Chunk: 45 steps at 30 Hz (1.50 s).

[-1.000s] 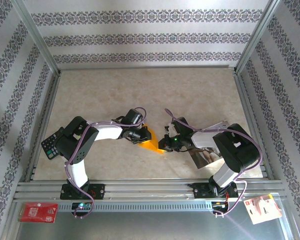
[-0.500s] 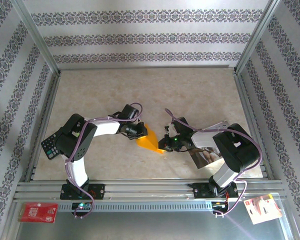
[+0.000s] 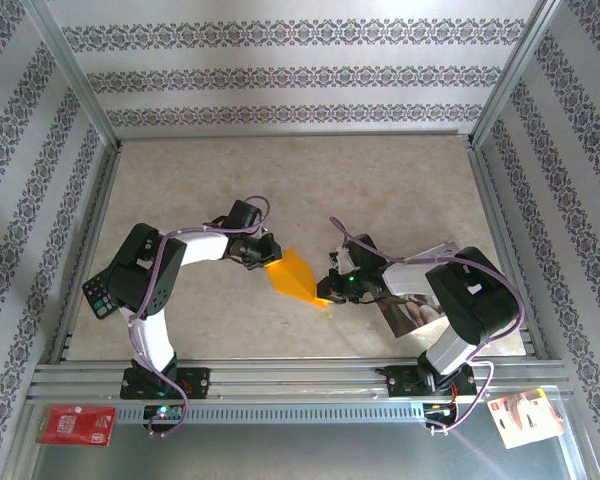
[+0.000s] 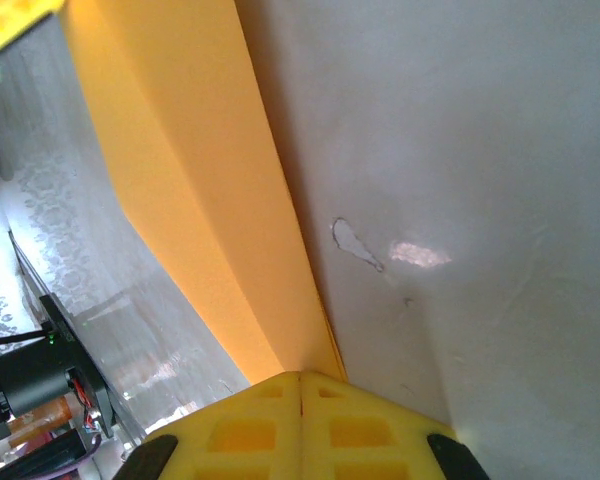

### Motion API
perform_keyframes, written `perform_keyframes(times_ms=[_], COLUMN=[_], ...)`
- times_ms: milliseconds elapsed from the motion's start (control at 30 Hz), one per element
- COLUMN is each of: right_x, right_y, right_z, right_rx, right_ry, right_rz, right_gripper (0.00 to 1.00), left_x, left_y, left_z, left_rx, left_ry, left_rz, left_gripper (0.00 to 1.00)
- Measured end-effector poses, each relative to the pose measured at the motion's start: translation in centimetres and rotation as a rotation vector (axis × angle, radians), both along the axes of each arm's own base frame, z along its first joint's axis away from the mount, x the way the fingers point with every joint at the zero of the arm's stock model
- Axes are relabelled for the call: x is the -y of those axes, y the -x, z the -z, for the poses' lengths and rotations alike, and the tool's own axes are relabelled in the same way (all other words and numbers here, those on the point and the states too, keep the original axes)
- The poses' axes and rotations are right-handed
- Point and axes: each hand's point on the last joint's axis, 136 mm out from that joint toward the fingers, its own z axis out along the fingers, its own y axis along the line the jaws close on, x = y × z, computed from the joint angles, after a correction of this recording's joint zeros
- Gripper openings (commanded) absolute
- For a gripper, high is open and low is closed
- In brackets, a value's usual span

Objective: Fold a paper plane with a square sheet of paper (pick it up from the middle)
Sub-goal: Fourth fold the wing at the center of the table, then turn over the paper at the center of the table.

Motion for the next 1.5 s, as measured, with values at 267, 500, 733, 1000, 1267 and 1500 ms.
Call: perform_keyframes(times_ms=[267, 500, 733, 1000, 1267, 1500], right_x=[0.0, 0.0, 0.8, -0.5, -0.9, -1.9], right_y=[0.0, -0.2, -1.5, -6.4, -6.6, -6.2], right_z=[-0.1, -0.6, -3.9, -4.9, -2.7, -1.8], right_rx=[0.002, 0.023, 0.161, 0.286, 0.243, 0.224], right_ry=[-0.001, 0.004, 0.01, 0.074, 0.102, 0.083], right_rz=[0.0, -0.008, 0.007, -0.01, -0.046, -0.073], right_gripper=[0.0, 0.1, 0.33, 0.42, 0.38, 0.28], left_x=[-1.8, -3.5, -3.2, -2.7, -2.5, -2.5], left_y=[-1.6, -3.0, -2.1, -0.8, -0.8, -0.7], left_z=[-0.1, -1.0, -6.1, -6.5, -6.7, -6.7], left_rx=[0.01, 0.036, 0.13, 0.113, 0.118, 0.117], left_ry=[0.001, 0.0, 0.131, 0.199, 0.212, 0.215], left_rz=[-0.036, -0.085, -0.111, -0.109, -0.104, -0.102], left_gripper=[0.11, 0.21, 0.31, 0.35, 0.36, 0.35])
